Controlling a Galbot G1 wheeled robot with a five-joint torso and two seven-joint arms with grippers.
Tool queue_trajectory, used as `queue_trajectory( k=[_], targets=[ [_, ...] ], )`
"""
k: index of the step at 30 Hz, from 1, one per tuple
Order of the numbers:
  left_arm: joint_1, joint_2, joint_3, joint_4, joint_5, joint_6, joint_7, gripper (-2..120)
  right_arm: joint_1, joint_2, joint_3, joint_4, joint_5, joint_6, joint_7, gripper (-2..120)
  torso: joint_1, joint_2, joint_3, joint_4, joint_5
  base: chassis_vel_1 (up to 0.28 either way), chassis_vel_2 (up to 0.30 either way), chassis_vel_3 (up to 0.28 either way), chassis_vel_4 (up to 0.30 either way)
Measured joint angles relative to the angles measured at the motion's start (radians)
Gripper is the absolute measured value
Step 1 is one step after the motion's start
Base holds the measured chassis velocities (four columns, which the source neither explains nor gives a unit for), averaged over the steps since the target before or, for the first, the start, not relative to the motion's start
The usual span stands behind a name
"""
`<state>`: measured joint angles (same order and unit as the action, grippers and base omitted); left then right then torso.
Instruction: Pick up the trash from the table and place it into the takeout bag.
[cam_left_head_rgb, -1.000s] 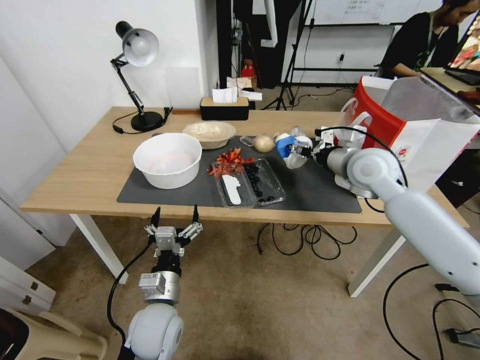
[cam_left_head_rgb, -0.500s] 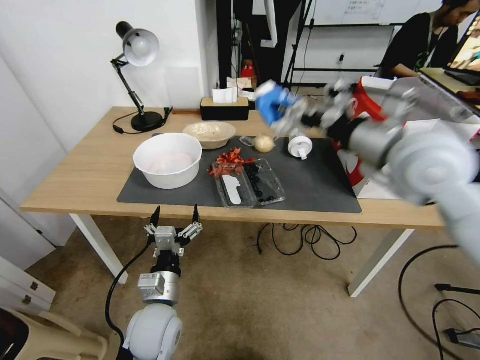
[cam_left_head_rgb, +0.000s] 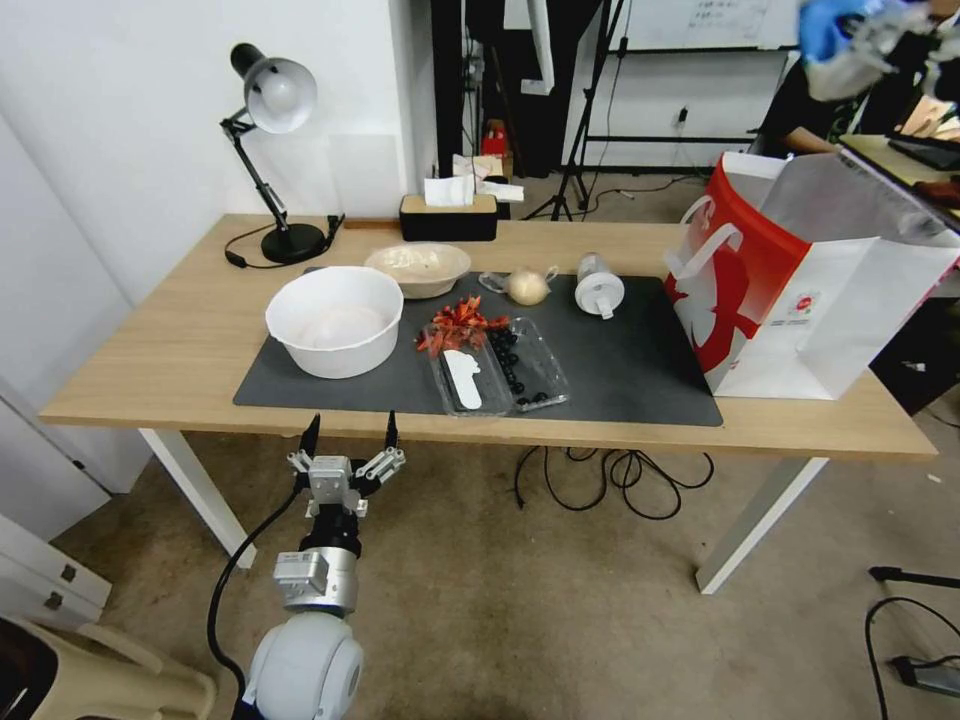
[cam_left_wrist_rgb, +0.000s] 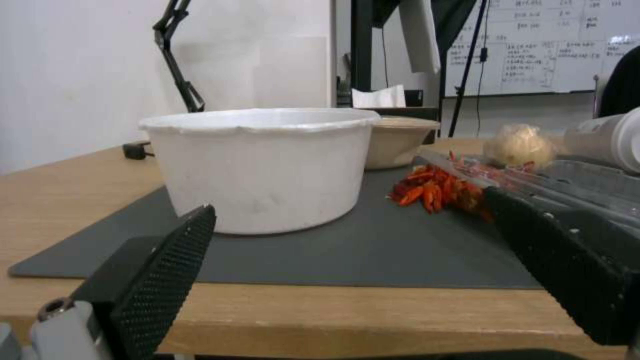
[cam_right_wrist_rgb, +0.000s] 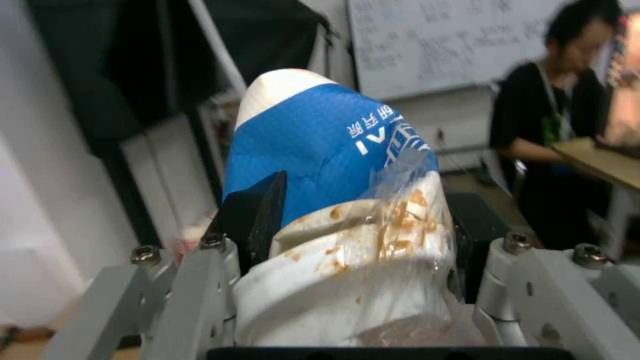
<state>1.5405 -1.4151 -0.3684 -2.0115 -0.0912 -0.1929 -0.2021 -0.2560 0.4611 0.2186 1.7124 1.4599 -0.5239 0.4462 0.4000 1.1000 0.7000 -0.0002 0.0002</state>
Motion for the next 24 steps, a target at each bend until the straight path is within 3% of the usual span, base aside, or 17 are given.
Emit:
queue_trajectory(
  k=[12, 15, 21, 24],
  targets=[
    [0.01, 0.004, -0.004, -0.005, 0.0, -0.006, 0.0, 100, -0.094, 0.071, 0.001, -0.067, -0.04, -0.052, 0.039, 45, 0.0, 0.0, 0.0, 0.0002, -0.0001, 0.0, 0.0, 0.0, 0.0],
    [0.012, 0.004, -0.004, -0.005, 0.0, -0.007, 0.0, 100, -0.098, 0.076, 0.001, -0.066, -0.041, -0.055, 0.041, 52, 0.0, 0.0, 0.0, 0.0003, -0.0002, 0.0, 0.0, 0.0, 0.0],
    [0.013, 0.001, -0.002, -0.005, 0.002, -0.01, 0.0, 100, -0.1, 0.075, 0.004, -0.063, -0.044, -0.056, 0.042, 80, 0.0, 0.0, 0.0, 0.0001, -0.0002, 0.0, 0.0, 0.0, 0.0],
    [0.012, -0.001, 0.0, -0.005, 0.003, -0.01, 0.0, 100, -0.1, 0.071, 0.006, -0.061, -0.044, -0.056, 0.042, 88, 0.0, 0.0, 0.0, 0.0001, -0.0002, 0.0, 0.0, 0.0, 0.0]
  ],
)
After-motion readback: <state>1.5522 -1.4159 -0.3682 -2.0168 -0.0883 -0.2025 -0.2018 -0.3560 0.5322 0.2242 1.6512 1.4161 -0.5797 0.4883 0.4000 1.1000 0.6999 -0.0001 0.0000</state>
